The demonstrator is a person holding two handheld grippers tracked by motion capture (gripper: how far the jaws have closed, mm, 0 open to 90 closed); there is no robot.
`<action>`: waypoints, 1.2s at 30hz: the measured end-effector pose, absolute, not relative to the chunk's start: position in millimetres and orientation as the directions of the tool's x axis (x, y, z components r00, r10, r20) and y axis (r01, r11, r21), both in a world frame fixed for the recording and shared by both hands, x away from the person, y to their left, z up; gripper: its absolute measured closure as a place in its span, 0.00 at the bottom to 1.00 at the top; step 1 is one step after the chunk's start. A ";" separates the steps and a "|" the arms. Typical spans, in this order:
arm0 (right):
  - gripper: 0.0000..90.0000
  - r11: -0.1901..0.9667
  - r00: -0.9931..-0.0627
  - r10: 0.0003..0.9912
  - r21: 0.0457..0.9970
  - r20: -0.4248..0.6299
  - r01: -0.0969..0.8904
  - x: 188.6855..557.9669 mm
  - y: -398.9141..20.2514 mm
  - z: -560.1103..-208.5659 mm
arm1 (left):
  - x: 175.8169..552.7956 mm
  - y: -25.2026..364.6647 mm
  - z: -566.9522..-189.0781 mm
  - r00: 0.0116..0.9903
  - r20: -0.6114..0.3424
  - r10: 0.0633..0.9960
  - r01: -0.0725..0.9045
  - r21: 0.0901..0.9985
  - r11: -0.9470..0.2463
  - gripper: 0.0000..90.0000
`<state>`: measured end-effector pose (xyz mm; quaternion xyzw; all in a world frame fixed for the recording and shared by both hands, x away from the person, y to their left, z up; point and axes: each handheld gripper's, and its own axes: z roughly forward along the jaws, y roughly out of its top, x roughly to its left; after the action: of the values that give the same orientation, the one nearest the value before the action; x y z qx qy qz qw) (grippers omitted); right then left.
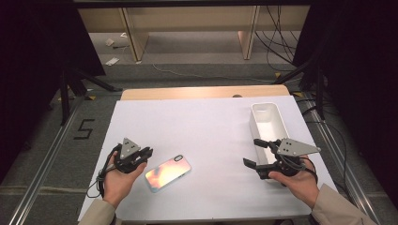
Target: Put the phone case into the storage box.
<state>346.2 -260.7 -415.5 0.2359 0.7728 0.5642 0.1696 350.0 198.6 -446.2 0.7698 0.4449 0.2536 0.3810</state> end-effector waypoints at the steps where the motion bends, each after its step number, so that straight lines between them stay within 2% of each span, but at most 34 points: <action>1: 0.23 0.252 -0.831 0.556 0.952 0.004 0.173 346.2 -260.6 -415.5 | 351.4 198.5 -448.3 0.475 0.057 0.878 0.504 0.801 -0.324 0.99; 8: 0.24 0.253 -0.833 0.554 0.952 0.003 0.171 345.9 -260.0 -415.5 | 358.1 194.7 -458.8 0.482 0.088 0.871 0.559 0.735 -0.384 1.00; 16: 0.24 0.253 -0.834 0.552 0.952 0.002 0.169 345.9 -259.3 -415.6 | 364.5 194.0 -476.2 0.511 0.048 0.858 0.632 0.656 -0.412 1.00; 36: 0.24 0.255 -0.834 0.552 0.952 0.002 0.171 345.8 -259.6 -415.6 | 358.7 189.9 -479.4 0.568 0.018 0.823 0.669 0.572 -0.475 1.00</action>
<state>345.8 -259.6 -415.6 0.2334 0.7739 0.5640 0.1690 358.7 189.9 -479.4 0.8461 0.4408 0.1468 0.2614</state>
